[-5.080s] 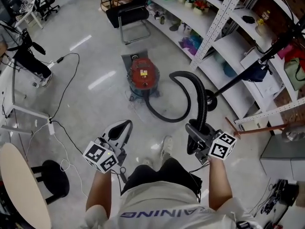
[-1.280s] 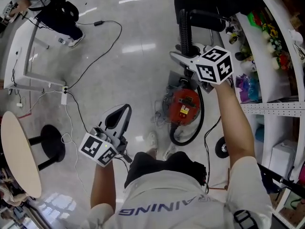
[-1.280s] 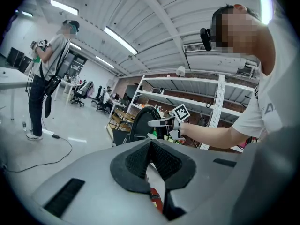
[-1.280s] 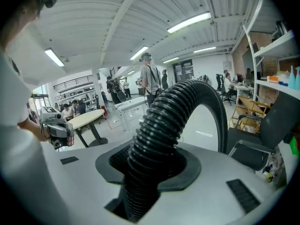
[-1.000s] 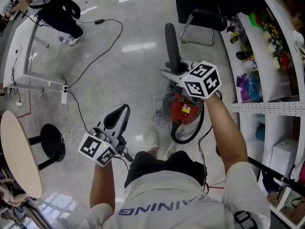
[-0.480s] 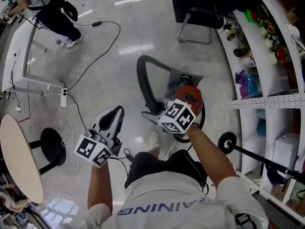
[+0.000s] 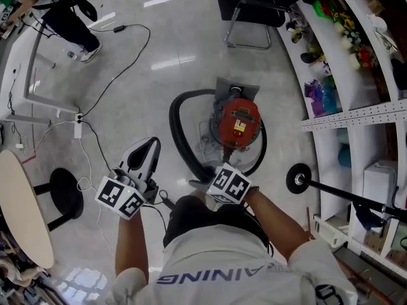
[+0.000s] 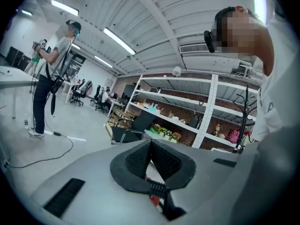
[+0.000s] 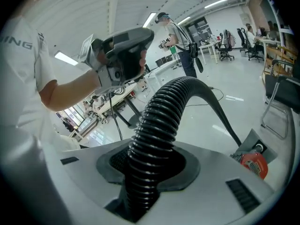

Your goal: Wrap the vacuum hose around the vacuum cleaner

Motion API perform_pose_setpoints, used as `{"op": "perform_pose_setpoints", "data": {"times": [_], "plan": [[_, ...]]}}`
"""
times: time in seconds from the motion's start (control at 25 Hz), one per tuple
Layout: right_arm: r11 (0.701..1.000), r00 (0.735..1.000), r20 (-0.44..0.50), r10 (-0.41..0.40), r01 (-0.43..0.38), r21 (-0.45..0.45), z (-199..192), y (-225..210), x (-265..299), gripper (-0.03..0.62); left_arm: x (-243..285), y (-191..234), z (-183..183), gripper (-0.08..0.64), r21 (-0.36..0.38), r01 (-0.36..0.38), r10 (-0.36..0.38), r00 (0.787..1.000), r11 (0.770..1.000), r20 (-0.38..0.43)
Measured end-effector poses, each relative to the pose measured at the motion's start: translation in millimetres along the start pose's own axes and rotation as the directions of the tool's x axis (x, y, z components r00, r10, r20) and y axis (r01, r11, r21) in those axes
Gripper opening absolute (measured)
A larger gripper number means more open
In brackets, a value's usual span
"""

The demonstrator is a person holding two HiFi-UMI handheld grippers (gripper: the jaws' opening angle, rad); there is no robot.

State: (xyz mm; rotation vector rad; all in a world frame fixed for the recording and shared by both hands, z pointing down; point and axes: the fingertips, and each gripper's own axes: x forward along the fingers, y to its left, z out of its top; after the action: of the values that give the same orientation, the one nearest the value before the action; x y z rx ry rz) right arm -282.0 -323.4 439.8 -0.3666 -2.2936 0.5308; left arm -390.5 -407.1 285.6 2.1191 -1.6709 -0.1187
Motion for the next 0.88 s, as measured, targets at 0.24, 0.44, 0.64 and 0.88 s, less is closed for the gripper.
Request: {"op": "perform_pose_setpoints", "data": {"times": [0.24,0.44,0.64,0.88], "plan": [[1.000,1.000,-0.012,-0.020,0.020,0.011,-62.8,47.7,-16.0,0.138,-28.1,-62.7,-17.0,0.017,0.046,0.010,-0.010,1.000,0.999,-0.009],[0.998,0.999,0.003,-0.048,0.048,0.040,-111.4,78.4,-31.0,0.134,-52.5,-125.7,-32.4,0.017,0.072,0.032,-0.031,0.999,0.997,-0.012],[0.995,0.997,0.010,-0.074,0.073,0.062,-153.4,101.4,-39.8,0.132,-85.1,-173.1,-55.5,0.017,0.076,0.034,-0.033,0.999,0.996,-0.019],[0.994,0.996,-0.028,-0.090,0.091,0.055,-186.3,129.4,-36.5,0.130,-120.7,-205.1,-80.6,0.017,0.073,0.022,-0.018,0.998,0.997,-0.055]]}}
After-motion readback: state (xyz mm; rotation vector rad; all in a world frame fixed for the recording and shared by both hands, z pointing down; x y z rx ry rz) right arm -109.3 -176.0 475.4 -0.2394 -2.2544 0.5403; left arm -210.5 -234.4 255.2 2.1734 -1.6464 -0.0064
